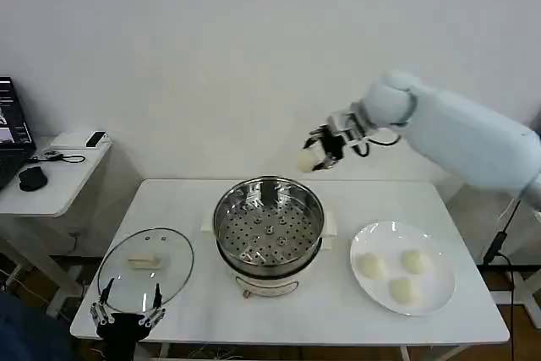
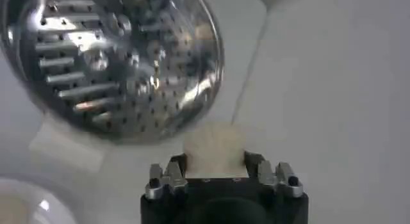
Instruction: Take steamed baozi put them in steamer then cover it.
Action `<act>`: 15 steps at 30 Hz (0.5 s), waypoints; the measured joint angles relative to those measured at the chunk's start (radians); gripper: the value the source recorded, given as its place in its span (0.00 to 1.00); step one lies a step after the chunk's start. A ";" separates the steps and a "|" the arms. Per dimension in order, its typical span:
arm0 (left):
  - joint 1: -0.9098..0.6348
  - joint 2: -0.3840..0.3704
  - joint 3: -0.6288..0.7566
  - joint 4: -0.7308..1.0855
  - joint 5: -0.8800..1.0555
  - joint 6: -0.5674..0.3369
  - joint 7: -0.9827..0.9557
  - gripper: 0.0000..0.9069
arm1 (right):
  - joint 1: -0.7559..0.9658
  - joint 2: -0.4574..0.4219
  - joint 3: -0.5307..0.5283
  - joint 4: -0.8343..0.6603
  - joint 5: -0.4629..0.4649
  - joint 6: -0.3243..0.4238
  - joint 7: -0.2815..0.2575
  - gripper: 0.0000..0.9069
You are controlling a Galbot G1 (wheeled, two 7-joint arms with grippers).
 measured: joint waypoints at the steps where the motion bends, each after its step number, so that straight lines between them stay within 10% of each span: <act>1: 0.001 -0.001 -0.002 0.000 0.000 0.000 0.000 1.00 | 0.002 0.015 -0.014 0.001 -0.004 0.013 0.005 0.68; 15: 0.011 -0.015 -0.016 0.006 -0.002 -0.011 -0.008 1.00 | -0.016 0.189 -0.128 -0.063 -0.188 0.228 0.072 0.68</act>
